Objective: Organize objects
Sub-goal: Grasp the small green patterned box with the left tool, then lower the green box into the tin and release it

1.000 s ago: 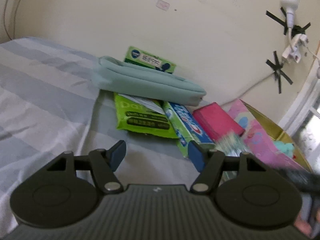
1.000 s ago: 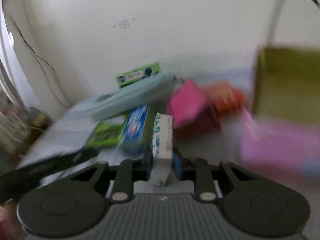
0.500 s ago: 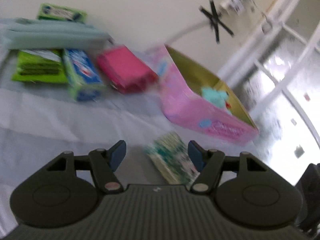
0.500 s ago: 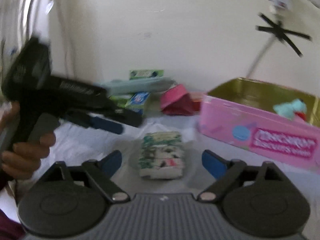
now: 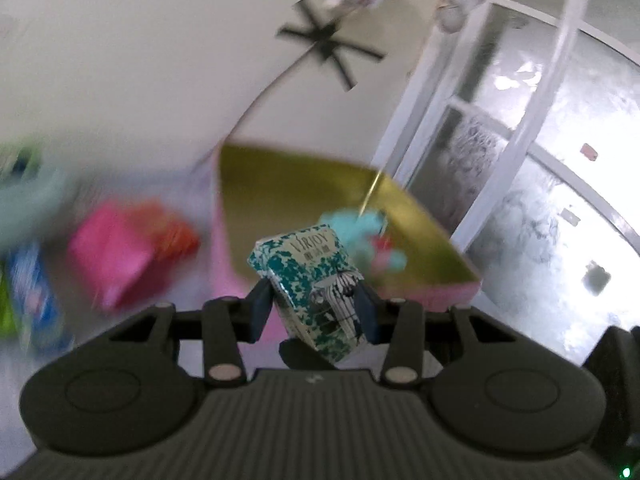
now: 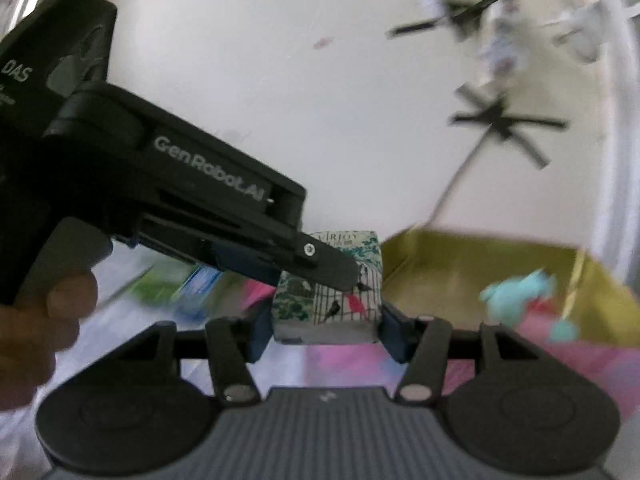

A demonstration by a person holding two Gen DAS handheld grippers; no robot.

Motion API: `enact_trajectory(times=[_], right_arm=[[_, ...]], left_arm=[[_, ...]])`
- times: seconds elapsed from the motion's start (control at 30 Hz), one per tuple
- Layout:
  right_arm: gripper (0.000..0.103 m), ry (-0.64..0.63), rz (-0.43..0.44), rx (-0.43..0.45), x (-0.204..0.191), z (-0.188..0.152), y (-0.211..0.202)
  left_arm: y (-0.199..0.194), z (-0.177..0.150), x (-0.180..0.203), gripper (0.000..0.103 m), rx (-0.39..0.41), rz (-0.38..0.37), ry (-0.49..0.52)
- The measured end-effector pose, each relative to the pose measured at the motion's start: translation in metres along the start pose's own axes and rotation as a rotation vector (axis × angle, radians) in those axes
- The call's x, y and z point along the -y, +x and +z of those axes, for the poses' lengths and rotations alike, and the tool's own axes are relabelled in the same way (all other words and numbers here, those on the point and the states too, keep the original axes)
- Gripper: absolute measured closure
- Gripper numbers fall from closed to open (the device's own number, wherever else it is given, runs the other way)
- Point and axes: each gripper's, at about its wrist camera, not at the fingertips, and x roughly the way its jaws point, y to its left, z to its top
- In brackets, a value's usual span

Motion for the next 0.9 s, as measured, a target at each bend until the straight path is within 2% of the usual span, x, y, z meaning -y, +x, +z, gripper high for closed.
enact_trajectory(times=[0.07,0.1,0.13,0.17,0.2,0.27,0.37,0.47,0.57,0.67,0.8,0.83,0.9], right_arm=[[0.047,0.007,-0.059,0.035,0.016,0.007,0.01],[0.044,0.01,-0.086,0.039,0.023,0.008,0.017],[0.034,0.012,-0.125,0.038,0.031,0.007,0.031],[0.029,0.018,-0.167,0.035,0.037,0.003,0.039],[0.028,0.044,-0.213,0.031,0.045,-0.004,0.046],[0.029,0.103,-0.223,-0.015,0.06,-0.012,0.053],[0.027,0.158,-0.217,0.03,0.067,-0.014,0.043],[0.027,0.164,-0.215,0.045,0.061,-0.019,0.041],[0.027,0.165,-0.218,0.065,0.057,-0.023,0.037],[0.028,0.179,-0.222,0.081,0.061,-0.023,0.039],[0.031,0.174,-0.198,0.107,0.061,-0.021,0.04],[0.031,0.172,-0.177,0.11,0.057,-0.019,0.038],[0.031,0.167,-0.042,0.133,0.041,-0.011,0.028]], left_arm=[[0.023,0.014,0.01,0.055,0.019,0.015,0.034],[0.038,0.02,0.016,0.051,0.019,0.027,0.047],[0.051,0.022,0.019,0.045,0.013,0.052,0.053],[0.064,0.022,0.02,0.044,0.001,0.098,0.049],[0.075,0.02,0.017,0.044,-0.014,0.153,0.035],[0.073,0.013,0.011,0.044,0.003,0.169,0.004],[0.062,0.004,0.007,0.044,0.069,0.214,-0.006],[0.041,0.0,0.0,0.044,0.095,0.236,-0.03],[0.012,-0.006,-0.014,0.044,0.125,0.291,-0.023],[-0.023,-0.017,-0.045,0.044,0.127,0.386,-0.047],[-0.068,-0.041,-0.108,0.044,0.101,0.565,-0.144],[-0.078,-0.049,-0.125,0.044,0.091,0.62,-0.17],[-0.097,-0.064,-0.152,0.044,0.08,0.689,-0.217]])
